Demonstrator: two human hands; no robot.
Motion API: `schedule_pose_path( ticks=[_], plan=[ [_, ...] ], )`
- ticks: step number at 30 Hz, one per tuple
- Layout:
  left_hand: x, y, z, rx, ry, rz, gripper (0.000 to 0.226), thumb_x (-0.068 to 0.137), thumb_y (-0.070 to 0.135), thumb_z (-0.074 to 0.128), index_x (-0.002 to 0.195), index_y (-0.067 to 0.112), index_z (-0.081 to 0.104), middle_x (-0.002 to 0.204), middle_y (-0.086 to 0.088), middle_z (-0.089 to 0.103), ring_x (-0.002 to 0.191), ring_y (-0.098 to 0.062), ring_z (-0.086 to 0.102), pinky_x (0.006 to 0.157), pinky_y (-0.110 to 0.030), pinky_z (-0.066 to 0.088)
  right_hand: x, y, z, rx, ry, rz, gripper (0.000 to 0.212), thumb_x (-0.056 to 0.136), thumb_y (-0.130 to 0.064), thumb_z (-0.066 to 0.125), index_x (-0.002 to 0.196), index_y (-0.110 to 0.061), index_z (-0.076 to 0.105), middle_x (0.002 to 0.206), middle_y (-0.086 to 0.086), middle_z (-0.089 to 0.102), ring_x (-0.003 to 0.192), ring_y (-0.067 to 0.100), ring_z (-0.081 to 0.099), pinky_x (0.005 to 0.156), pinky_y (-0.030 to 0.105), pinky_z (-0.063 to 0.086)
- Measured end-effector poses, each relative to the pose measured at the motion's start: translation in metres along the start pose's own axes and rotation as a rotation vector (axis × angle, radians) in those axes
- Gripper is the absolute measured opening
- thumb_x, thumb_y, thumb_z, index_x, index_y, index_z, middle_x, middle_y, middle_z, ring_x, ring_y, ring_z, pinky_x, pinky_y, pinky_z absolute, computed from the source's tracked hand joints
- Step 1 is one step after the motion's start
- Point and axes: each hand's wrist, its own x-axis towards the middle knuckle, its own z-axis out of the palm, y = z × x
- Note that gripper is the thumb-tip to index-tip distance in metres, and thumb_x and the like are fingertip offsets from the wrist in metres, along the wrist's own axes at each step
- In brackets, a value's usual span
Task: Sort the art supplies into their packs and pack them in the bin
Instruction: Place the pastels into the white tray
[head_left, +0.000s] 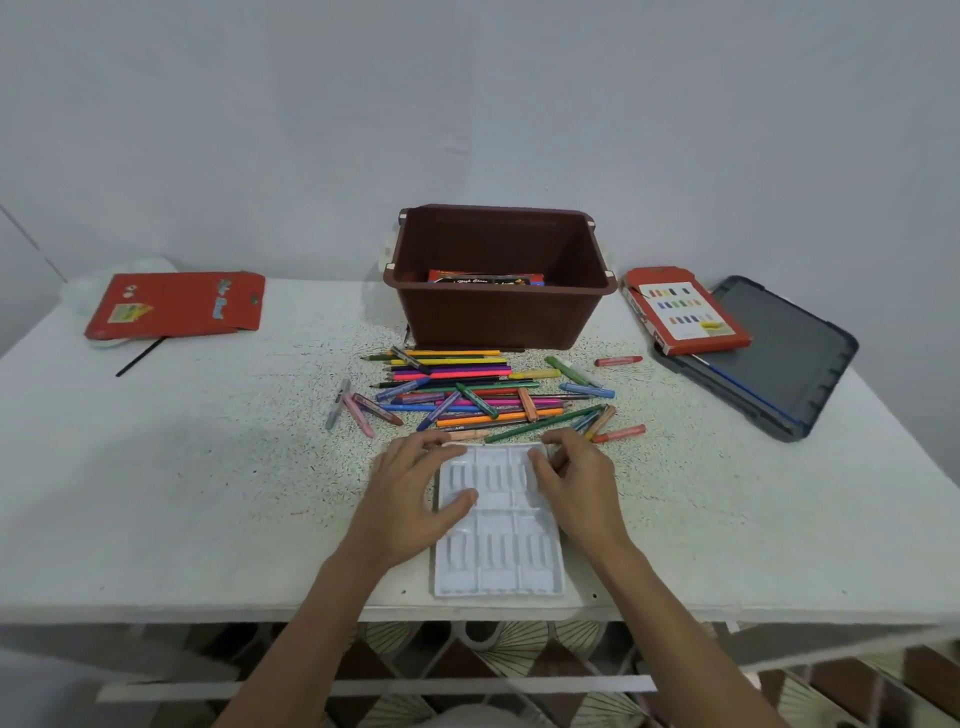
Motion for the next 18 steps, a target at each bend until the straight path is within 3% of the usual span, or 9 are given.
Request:
schedule_pose_path(
  ticks=[5,9,12,15,18],
  plan=[
    [0.001,0.0,0.002,0.019,0.015,-0.009,0.054,0.083,0.061,0.056,0.123,0.025,0.064,0.132,0.01,0.052,0.124,-0.012,0.045,0.102,-0.037,0.034,0.002,0.006,-0.012,0.001,0.038,-0.005,0.011,0.096,-0.022,0.057,0.102,-0.016,0.064,0.083,-0.001,0.062,0.069,0.01,0.057,0.059,0.025,0.045],
    [0.001,0.002,0.002,0.021,0.021,0.014,0.066,0.079,0.068,0.059,0.127,0.023,0.062,0.135,0.009,0.05,0.127,-0.012,0.042,0.103,-0.035,0.03,0.01,0.022,-0.028,-0.314,0.149,-0.029,0.02,0.095,-0.016,0.055,0.113,-0.013,0.062,0.107,0.006,0.057,0.085,0.02,0.052,0.059,0.029,0.039],
    [0.001,0.001,0.001,0.028,0.01,0.046,0.07,0.077,0.07,0.06,0.129,0.024,0.06,0.139,0.009,0.048,0.129,-0.014,0.041,0.105,-0.037,0.029,0.014,0.037,-0.033,-0.511,0.148,-0.073,0.034,0.087,-0.006,0.058,0.121,-0.009,0.058,0.115,0.013,0.056,0.098,0.031,0.048,0.059,0.036,0.045],
    [0.0,0.001,0.002,0.044,-0.001,0.062,0.067,0.078,0.072,0.057,0.126,0.026,0.062,0.139,0.01,0.049,0.128,-0.015,0.042,0.104,-0.04,0.033,0.011,0.05,-0.029,-0.599,0.17,-0.132,0.035,0.084,0.0,0.057,0.117,-0.007,0.059,0.108,0.014,0.061,0.089,0.034,0.049,0.069,0.042,0.045],
    [0.0,0.0,0.003,0.035,-0.001,0.038,0.065,0.078,0.072,0.058,0.125,0.026,0.063,0.138,0.01,0.05,0.127,-0.016,0.043,0.103,-0.042,0.035,0.008,0.054,-0.026,-0.632,0.221,-0.12,0.024,0.082,-0.001,0.062,0.106,-0.008,0.064,0.098,0.012,0.062,0.086,0.034,0.049,0.068,0.042,0.042]
  ],
)
